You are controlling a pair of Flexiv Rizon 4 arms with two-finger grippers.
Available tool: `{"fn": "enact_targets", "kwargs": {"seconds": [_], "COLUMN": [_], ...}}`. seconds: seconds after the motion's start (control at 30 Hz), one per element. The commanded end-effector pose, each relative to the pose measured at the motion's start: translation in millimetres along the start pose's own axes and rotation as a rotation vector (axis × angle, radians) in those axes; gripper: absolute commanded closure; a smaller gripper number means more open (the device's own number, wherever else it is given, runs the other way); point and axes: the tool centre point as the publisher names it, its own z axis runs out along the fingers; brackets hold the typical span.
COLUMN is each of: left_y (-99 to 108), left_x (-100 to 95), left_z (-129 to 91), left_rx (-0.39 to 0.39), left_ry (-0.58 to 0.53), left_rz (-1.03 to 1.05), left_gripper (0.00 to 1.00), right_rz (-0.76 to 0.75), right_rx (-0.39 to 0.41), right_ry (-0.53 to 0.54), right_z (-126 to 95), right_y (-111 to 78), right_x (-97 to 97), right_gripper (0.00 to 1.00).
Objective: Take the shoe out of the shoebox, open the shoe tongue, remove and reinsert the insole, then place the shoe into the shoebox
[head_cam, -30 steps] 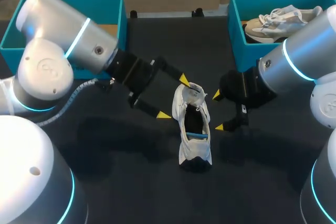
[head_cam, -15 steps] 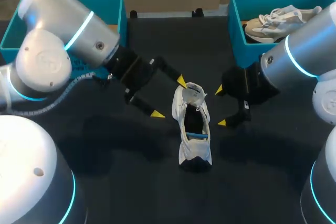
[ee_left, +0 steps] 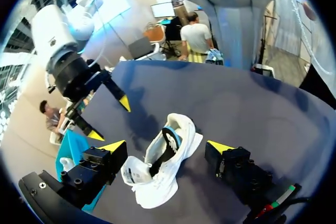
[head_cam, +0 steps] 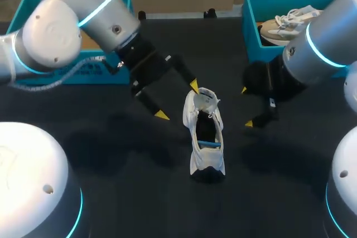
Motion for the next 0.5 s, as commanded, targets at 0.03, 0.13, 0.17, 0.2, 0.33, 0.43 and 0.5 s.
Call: {"fn": "enact_targets", "kwargs": {"seconds": [0.03,0.13,0.17,0.2,0.33,0.43,0.5], "left_y": [3,5,6,6,7,8,10], "left_x": [-9.0,-12.8,-14.2,-14.8,-18.1,-18.6,-18.3], "left_z": [0,-5,-7,-8,-13,-14,-14], "left_rx": [-0.014,-0.036,-0.045,-0.043,-0.043,-0.034,-0.039], "left_ry": [0.158,0.194,0.202,0.21,0.239,0.25,0.264], "left_rz": [0.031,0.063,0.07,0.076,0.102,0.109,0.117], "left_gripper": [0.0,0.0,0.0,0.0,0.0,0.0,0.0], "right_rz": [-0.001,-0.002,0.001,0.001,0.003,0.004,0.001], "right_rx": [0.011,0.009,0.0,0.001,-0.008,-0.009,0.0], "right_ry": [0.011,0.033,0.035,0.037,0.036,0.044,0.064], "right_z": [-26,-34,-36,-38,-48,-55,-60], "right_y": [-5.3,-8.3,-9.2,-9.9,-13.7,-15.4,-17.0], "right_x": [2.9,4.5,4.8,5.1,6.6,7.4,7.3], "right_gripper": [0.0,0.0,0.0,0.0,0.0,0.0,0.0]}}
